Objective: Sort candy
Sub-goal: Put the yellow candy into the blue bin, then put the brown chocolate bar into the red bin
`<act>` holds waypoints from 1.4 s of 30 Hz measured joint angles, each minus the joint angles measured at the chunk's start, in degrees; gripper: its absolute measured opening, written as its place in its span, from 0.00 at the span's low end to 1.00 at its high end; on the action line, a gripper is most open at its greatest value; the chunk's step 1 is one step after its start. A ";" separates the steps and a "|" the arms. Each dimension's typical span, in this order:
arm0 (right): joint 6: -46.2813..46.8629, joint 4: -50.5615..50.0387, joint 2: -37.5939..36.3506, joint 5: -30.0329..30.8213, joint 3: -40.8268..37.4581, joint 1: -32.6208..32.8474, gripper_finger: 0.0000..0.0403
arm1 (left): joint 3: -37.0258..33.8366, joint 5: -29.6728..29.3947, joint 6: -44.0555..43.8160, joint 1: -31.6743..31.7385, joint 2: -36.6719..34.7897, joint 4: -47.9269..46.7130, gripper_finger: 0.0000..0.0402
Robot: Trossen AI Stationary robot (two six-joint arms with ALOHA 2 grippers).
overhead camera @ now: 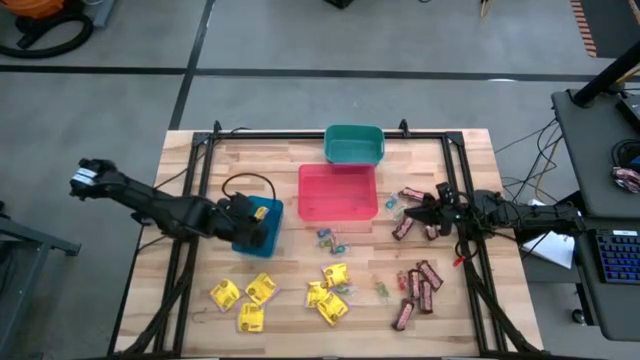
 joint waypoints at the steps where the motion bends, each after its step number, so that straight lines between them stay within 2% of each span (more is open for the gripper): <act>1: -0.08 0.00 0.00 0.66 0.00 0.00 0.10 | -0.95 0.07 -0.48 0.35 -0.54 1.09 0.00; 6: -0.84 0.09 0.02 3.52 0.02 0.00 0.10 | -2.65 0.95 -0.95 1.25 -1.21 1.74 0.03; 14: -3.81 0.15 0.02 4.33 0.02 0.00 0.10 | -1.15 0.94 1.18 1.23 0.35 1.63 0.18; 21: -4.36 0.17 0.02 5.11 0.11 0.00 0.10 | 3.21 2.97 4.95 1.23 0.60 -5.02 0.29; 25: -4.02 0.29 0.04 5.15 0.11 0.00 0.10 | 6.75 0.59 8.04 1.17 0.53 -6.43 0.31; 31: -3.19 0.65 0.04 5.73 0.13 0.00 0.10 | 10.03 -0.05 27.70 -0.28 0.57 5.02 0.29; 35: -1.67 0.61 0.14 6.29 0.13 0.00 0.09 | 8.75 5.67 38.76 -0.63 0.58 13.50 0.26; 38: -1.24 0.62 1.72 7.19 0.17 -0.01 0.09 | 6.18 9.04 43.06 -0.65 0.59 19.04 0.23; 42: 0.81 0.55 5.82 7.95 0.25 -0.02 0.09 | 3.34 9.24 43.56 -0.62 0.47 21.38 0.20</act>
